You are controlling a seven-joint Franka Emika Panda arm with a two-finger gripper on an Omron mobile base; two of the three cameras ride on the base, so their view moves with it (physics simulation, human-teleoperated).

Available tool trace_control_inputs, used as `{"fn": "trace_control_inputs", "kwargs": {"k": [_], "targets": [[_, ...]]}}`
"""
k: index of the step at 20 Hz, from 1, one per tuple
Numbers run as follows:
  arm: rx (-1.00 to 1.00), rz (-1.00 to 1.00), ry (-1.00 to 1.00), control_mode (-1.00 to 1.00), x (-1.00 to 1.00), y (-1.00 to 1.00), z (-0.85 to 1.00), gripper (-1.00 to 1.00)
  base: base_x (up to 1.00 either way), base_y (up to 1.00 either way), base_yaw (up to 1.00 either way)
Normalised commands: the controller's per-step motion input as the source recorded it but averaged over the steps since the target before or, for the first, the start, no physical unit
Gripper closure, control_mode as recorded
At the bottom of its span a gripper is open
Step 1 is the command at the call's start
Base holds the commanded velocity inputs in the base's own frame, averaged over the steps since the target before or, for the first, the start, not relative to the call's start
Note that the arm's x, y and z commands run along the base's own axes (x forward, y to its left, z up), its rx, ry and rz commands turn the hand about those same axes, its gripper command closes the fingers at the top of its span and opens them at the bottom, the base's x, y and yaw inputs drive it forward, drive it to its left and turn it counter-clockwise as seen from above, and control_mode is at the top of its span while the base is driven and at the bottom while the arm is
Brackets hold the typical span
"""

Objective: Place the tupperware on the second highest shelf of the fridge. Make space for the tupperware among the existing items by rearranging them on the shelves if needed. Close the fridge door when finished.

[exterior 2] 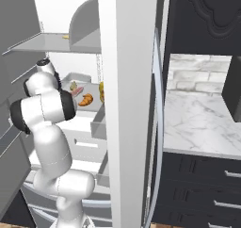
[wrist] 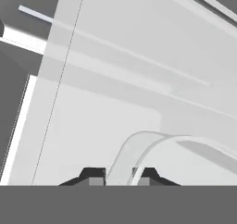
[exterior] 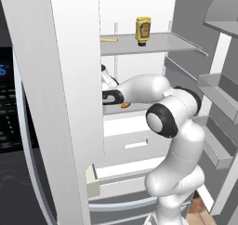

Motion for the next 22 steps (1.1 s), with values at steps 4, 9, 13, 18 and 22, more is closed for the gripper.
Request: {"fn": "trace_control_inputs", "kwargs": {"k": [4, 9, 13, 18, 22], "targets": [[0.00, 0.03, -0.03, -1.00, 0.00, 0.23, -0.19, 1.00, 0.00, 0.00, 0.00], [0.00, 0.09, 0.00, -1.00, 0.00, 0.07, -0.13, 1.00, 0.00, 0.00, 0.00], [0.00, 0.01, 0.00, -1.00, -0.06, 0.00, -0.01, -1.00, 0.00, 0.00, 0.00], [0.00, 0.00, -0.09, -1.00, -0.36, -0.06, 0.17, -1.00, 0.00, 0.00, 0.00], [0.00, 0.00, -0.16, -1.00, -0.75, -0.28, 0.50, -1.00, 0.00, 0.00, 0.00]]}}
